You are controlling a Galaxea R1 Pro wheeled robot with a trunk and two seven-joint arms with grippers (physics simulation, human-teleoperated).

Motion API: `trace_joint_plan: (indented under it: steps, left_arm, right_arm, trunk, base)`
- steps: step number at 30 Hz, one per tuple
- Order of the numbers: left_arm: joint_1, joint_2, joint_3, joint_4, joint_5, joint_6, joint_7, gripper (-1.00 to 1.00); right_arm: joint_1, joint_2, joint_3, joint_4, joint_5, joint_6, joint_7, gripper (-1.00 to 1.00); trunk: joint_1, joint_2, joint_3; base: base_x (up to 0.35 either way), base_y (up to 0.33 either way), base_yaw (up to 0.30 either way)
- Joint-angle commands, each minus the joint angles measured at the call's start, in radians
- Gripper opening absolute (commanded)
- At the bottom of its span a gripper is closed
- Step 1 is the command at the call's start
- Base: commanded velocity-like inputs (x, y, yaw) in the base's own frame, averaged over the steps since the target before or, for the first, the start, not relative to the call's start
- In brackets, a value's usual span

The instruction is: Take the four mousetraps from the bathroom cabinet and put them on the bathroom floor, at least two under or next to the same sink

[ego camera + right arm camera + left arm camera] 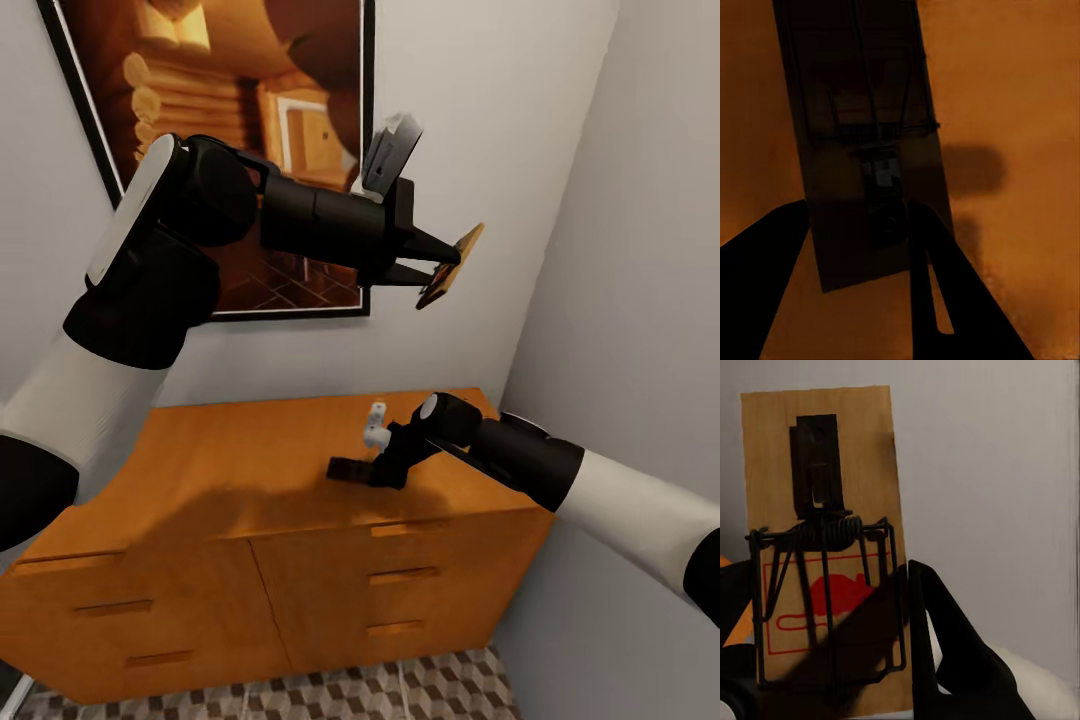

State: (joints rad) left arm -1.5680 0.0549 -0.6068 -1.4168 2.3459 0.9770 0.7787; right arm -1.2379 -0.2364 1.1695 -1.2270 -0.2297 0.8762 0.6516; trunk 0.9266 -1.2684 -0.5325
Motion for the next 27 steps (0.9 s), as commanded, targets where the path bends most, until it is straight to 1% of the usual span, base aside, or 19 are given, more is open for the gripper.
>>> trace_joint_plan:
  steps: [1,14,16,18,20,21,22,23,24,27]
  left_arm:
    - [-0.001,0.000,-0.001,0.000,0.009,0.000,0.007,-1.00]
    - [-0.001,0.003,-0.003,0.002,0.007,0.000,0.010,-1.00]
    - [-0.001,0.007,-0.013,0.002,0.007,0.001,0.012,-1.00]
    - [-0.001,0.012,-0.040,0.005,0.006,0.000,0.014,-1.00]
    - [-0.001,0.019,-0.079,0.011,0.004,0.000,0.016,-1.00]
    - [-0.001,0.023,-0.089,0.012,0.003,0.000,0.016,-1.00]
    - [-0.001,0.038,-0.117,0.014,0.001,0.000,0.017,-1.00]
    - [-0.001,0.050,-0.144,0.015,-0.010,0.000,0.017,-1.00]
    - [-0.001,0.054,-0.162,0.015,-0.025,0.000,0.017,-1.00]
    - [0.000,0.061,-0.226,0.014,-0.102,-0.001,0.017,-1.00]
  right_arm:
    - [-0.002,-0.001,0.002,-0.001,-0.006,0.005,-0.003,-1.00]
    - [0.001,0.000,0.008,0.004,-0.009,-0.002,-0.010,-1.00]
    - [0.001,0.001,0.008,0.004,-0.008,-0.002,-0.008,-1.00]
    - [0.008,0.001,0.009,0.003,-0.009,-0.002,-0.007,-1.00]
    - [0.032,0.002,0.008,0.001,-0.009,-0.001,-0.007,-1.00]
    - [0.039,0.001,0.007,0.000,-0.009,-0.001,-0.007,-1.00]
    - [0.060,0.000,0.006,-0.001,-0.009,-0.001,-0.008,-1.00]
    - [0.075,-0.001,0.005,-0.001,-0.010,0.001,-0.008,-1.00]
    - [0.082,-0.002,0.004,-0.001,-0.010,0.001,-0.009,-1.00]
    - [0.092,-0.003,0.000,-0.004,-0.013,0.004,-0.008,-1.00]
  trunk:
    - [-0.001,-0.001,-0.001]
    - [-0.001,-0.001,-0.001]
    - [-0.001,-0.001,-0.001]
    - [-0.001,-0.001,-0.001]
    - [-0.001,-0.001,-0.001]
    - [-0.001,-0.001,-0.001]
    - [-0.001,-0.001,-0.001]
    - [-0.001,-0.001,-0.001]
    - [-0.001,-0.001,-0.001]
    - [-0.001,-0.001,-0.001]
  base:
    - [-0.323,0.083,0.000]
    - [-0.288,0.092,0.000]
    - [-0.213,0.049,0.000]
    - [-0.182,0.020,0.000]
    - [-0.163,0.008,0.000]
    - [-0.157,0.005,0.000]
    - [-0.153,0.003,0.000]
    - [-0.151,0.001,0.000]
    - [-0.150,0.001,0.000]
    - [-0.149,0.000,0.000]
